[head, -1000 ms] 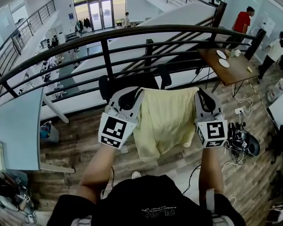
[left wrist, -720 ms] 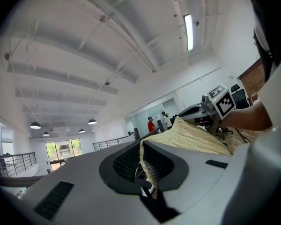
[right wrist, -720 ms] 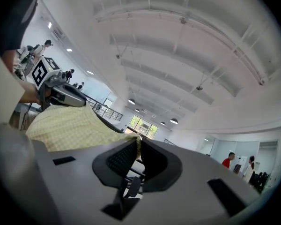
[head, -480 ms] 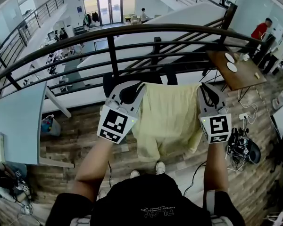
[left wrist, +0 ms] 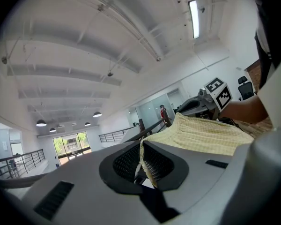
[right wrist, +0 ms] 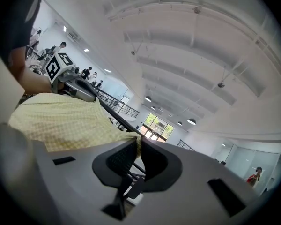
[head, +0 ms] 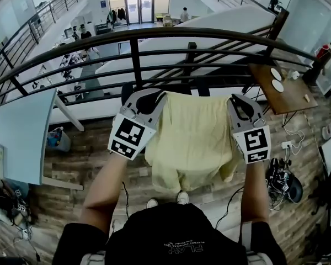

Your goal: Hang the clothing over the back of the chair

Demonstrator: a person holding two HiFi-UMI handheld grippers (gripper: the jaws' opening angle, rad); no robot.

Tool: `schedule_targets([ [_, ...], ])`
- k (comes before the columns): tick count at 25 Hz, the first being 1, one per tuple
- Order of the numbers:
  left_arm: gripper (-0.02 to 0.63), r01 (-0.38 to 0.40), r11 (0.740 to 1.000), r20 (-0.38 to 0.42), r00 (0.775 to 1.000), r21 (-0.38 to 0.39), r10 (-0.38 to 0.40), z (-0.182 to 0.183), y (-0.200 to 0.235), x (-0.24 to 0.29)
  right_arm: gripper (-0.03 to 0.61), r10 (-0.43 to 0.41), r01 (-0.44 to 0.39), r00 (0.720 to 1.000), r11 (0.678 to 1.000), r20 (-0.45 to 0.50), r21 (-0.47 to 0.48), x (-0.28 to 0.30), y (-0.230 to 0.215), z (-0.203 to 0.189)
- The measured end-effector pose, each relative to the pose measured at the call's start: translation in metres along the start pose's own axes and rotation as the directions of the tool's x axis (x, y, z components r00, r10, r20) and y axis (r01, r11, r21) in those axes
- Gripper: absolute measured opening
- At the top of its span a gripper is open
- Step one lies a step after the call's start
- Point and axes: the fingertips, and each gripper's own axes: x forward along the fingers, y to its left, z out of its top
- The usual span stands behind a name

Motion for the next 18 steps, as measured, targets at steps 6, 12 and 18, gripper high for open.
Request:
schedule_targets([
  [6, 0.034, -0.012, 1.000, -0.059, 0.998, 0.021, 0.013, -0.017, 0.013, 0.010, 0.038, 0.099, -0.100, 0.995, 0.993, -0.024, -0.068, 0.029, 0.008, -0.017],
  [12, 0.034, -0.021, 1.000, -0.102, 0.995, 0.011, 0.022, -0.031, 0.015, 0.027, 0.039, 0.159, -0.161, 0.987, 0.984, -0.039, -0.074, 0.046, 0.001, -0.032],
  [18, 0.034, -0.011, 1.000, -0.128, 0.992, 0.004, 0.011, -0.040, 0.013, 0.028, 0.040, 0.250, -0.255, 0.966, 0.965, -0.071, -0.067, 0.052, 0.011, -0.045],
])
